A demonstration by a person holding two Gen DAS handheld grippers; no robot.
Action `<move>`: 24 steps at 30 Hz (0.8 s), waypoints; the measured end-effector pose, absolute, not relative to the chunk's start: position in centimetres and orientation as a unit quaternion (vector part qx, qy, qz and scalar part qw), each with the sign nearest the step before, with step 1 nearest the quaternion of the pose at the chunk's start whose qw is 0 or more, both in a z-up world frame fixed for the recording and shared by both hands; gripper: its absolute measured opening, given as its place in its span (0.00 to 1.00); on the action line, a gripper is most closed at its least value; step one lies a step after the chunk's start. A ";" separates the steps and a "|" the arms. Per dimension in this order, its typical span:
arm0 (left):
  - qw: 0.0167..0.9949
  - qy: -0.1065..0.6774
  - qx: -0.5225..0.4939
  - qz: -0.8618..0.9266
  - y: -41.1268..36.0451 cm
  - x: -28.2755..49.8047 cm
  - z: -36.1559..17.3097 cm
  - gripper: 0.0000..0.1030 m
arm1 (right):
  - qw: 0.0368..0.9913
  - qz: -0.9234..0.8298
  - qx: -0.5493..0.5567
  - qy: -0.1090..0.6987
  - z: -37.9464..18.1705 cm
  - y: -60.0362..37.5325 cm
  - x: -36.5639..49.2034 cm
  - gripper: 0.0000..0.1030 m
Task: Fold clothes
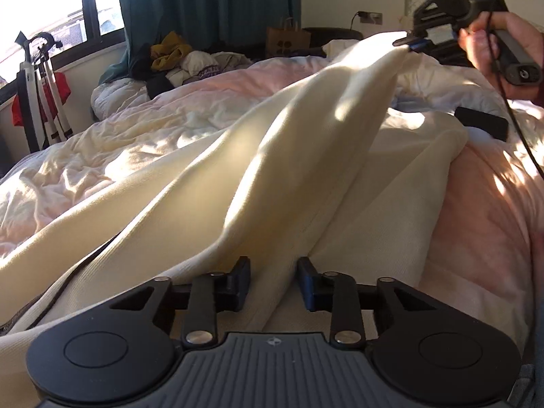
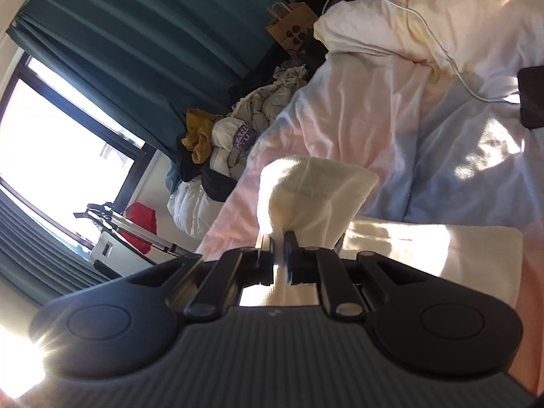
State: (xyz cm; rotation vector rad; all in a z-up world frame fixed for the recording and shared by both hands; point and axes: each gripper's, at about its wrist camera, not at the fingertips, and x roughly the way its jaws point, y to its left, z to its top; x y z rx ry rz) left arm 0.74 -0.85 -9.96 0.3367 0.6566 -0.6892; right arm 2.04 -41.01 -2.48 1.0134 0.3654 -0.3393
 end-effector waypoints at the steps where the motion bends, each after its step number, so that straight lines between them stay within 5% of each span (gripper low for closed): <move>1: 0.880 0.313 0.154 -0.322 -0.5 0.8 -9.7 0.08 | 0.841 -0.168 0.481 0.182 -3.1 -41.1 1.9 0.09; 9: 0.889 0.275 0.019 -0.366 4.7 -1.5 -3.1 0.06 | 0.831 -0.178 0.496 0.179 -4.5 -41.7 -0.8 0.09; 16: 0.833 0.352 0.125 -0.409 2.4 -5.2 -5.6 0.06 | 0.755 -0.280 0.506 0.310 -8.9 -42.3 -2.2 0.09; 21: 0.815 0.397 0.152 -0.393 1.3 -4.4 -8.0 0.06 | 0.749 -0.273 0.524 0.300 -9.1 -42.3 -2.7 0.09; 24: 0.821 0.375 0.149 -0.403 1.4 -5.2 -7.4 0.16 | 0.772 -0.261 0.502 0.289 -8.1 -41.8 -2.4 0.09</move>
